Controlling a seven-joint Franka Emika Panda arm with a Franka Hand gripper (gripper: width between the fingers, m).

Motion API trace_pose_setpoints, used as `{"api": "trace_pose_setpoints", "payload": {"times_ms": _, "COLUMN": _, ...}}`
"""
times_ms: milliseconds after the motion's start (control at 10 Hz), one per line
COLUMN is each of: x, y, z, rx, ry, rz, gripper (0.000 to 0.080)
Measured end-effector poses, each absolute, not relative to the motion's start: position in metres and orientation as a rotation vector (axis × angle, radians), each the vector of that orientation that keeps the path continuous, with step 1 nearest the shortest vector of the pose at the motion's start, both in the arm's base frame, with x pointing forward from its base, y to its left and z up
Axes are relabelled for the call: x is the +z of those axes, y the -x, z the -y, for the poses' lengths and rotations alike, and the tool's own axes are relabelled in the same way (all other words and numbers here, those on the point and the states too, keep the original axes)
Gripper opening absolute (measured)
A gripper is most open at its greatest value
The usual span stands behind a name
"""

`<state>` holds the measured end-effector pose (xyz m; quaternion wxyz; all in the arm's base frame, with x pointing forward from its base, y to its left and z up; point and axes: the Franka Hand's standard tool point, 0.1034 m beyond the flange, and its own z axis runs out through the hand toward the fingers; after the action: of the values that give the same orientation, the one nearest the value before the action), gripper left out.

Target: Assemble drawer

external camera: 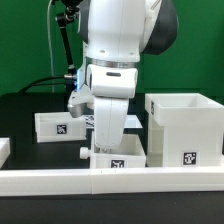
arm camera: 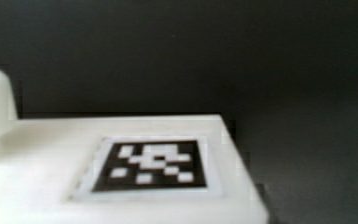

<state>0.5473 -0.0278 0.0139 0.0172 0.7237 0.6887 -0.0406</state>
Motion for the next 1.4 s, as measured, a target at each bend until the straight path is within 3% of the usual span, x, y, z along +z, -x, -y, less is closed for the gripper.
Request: {"api": "trace_pose_setpoints", "payload": {"times_ms": 1400, "x": 0.011, "y": -0.542, "z": 0.001, "rx": -0.044, "ry": -2.235, "rz": -2.131, "gripper": 0.0041}}
